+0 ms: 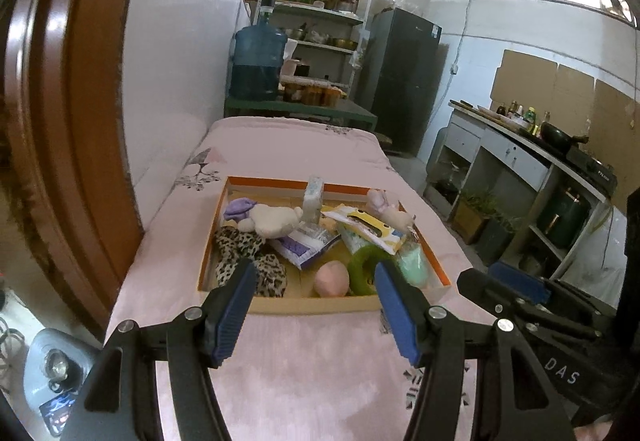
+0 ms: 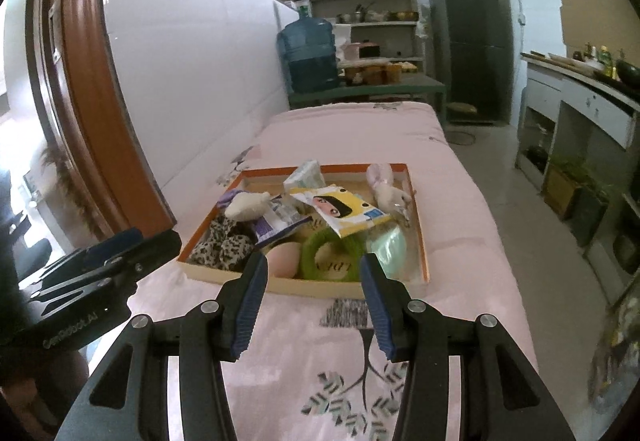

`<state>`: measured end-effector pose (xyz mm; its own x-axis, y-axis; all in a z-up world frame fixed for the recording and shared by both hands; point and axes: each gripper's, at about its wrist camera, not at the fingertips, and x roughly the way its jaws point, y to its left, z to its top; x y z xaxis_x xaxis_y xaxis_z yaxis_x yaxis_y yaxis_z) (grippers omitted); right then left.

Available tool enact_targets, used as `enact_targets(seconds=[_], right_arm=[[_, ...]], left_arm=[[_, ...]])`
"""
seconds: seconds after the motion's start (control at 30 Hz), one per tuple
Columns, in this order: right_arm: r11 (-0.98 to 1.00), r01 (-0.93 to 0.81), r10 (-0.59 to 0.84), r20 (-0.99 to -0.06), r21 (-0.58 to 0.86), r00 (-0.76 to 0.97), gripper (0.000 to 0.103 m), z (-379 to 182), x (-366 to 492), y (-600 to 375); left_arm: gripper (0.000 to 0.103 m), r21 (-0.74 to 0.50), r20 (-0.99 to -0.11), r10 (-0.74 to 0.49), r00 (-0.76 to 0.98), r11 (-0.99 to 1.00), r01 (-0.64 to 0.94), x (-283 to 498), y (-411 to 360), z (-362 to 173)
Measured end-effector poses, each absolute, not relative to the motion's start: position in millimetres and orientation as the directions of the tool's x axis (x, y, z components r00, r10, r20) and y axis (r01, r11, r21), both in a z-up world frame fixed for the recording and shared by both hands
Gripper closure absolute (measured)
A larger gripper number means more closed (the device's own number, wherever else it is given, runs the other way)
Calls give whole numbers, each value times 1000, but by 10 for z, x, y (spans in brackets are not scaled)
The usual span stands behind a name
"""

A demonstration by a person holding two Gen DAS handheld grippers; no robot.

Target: Organize soft objects

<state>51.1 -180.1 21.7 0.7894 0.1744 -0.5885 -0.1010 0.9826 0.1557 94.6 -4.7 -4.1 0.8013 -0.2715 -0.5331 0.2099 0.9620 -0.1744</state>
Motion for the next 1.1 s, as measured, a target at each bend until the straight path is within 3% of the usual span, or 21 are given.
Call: enact_targets(seconds=[0.23,0.57,1.1], right_arm=[[990,-53,120,-573,132,810,53,308,182,-1708],[994,16,47,-560,108,827,53,393,-189,-1641],[997,-14,49,-532,69,845,53,479,-520,-1487]], left_arm=[[41,-113,-505,-154,849,987,112,580,-64,48],[41,-104,-512,-114,851,992,70,213,-30,97],[42,-66,-500,-68,863,997,40,-107,-71,153]])
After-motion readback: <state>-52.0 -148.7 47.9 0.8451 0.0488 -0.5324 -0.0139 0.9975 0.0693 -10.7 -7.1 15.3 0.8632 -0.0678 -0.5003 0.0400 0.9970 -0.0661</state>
